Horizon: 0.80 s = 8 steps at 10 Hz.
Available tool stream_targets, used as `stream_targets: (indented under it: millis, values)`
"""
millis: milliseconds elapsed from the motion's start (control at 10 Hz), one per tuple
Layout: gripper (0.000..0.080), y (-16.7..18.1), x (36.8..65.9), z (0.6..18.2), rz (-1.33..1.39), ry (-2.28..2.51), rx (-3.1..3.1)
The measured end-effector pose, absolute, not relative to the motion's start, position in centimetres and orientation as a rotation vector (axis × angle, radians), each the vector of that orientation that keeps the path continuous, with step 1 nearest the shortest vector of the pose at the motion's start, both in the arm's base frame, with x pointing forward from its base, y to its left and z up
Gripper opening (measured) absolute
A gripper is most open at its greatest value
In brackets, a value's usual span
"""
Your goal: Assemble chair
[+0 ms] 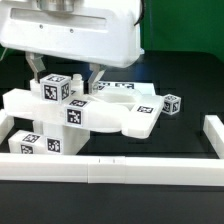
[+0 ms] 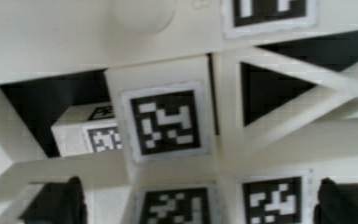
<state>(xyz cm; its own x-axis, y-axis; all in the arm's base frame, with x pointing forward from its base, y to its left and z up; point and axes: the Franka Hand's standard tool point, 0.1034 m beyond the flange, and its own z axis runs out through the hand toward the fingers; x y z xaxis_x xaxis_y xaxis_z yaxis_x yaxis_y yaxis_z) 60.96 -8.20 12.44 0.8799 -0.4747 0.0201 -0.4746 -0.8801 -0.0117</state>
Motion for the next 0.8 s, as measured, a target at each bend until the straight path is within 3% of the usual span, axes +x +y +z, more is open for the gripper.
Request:
stream_targets:
  millis: [200, 300, 800]
  values:
    - [0.0649, -5.4, 59.5, 14.6, -0.021, 0.858, -2.970]
    - [0.0649, -3.9, 59.0, 14.8, -0.011, 0.906, -2.949]
    - [0.0649, -4.2, 58.9, 14.5, -0.006, 0.883, -2.961]
